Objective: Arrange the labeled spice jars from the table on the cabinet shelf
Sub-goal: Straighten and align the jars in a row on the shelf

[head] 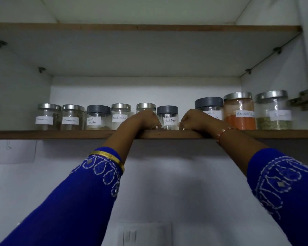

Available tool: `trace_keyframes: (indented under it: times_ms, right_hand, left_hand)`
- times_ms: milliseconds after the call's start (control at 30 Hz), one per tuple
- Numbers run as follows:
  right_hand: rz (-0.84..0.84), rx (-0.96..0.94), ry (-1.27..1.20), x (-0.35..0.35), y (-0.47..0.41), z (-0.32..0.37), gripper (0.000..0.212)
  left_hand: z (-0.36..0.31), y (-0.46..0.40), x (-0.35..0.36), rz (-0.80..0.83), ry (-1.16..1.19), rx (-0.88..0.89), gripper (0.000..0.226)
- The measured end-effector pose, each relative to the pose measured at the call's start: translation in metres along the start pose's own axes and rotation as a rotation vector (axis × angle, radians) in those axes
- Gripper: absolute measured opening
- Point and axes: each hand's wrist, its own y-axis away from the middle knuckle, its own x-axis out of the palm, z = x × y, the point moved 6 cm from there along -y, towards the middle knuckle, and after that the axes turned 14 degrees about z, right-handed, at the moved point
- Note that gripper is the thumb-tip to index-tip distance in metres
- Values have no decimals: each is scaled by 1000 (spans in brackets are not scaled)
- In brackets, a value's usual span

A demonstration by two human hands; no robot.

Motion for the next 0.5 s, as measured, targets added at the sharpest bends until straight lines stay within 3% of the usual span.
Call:
trace_keyframes:
  times_ms: [100, 200, 367, 500]
  right_hand:
    - [-102, -28, -89, -5, 21, -14, 34]
    - [-148, 14, -24, -3, 43, -28, 41]
    - [-249, 4, 42, 4, 75, -35, 45]
    - [-310, -30, 233, 7, 103, -34, 32]
  left_hand:
    - [-5, 17, 2, -49, -44, 124, 25]
    - [-8, 32, 10, -91, -143, 145, 34]
    - [-12, 60, 23, -398, -389, 166, 49]
    - [-17, 76, 37, -532, -471, 226, 39]
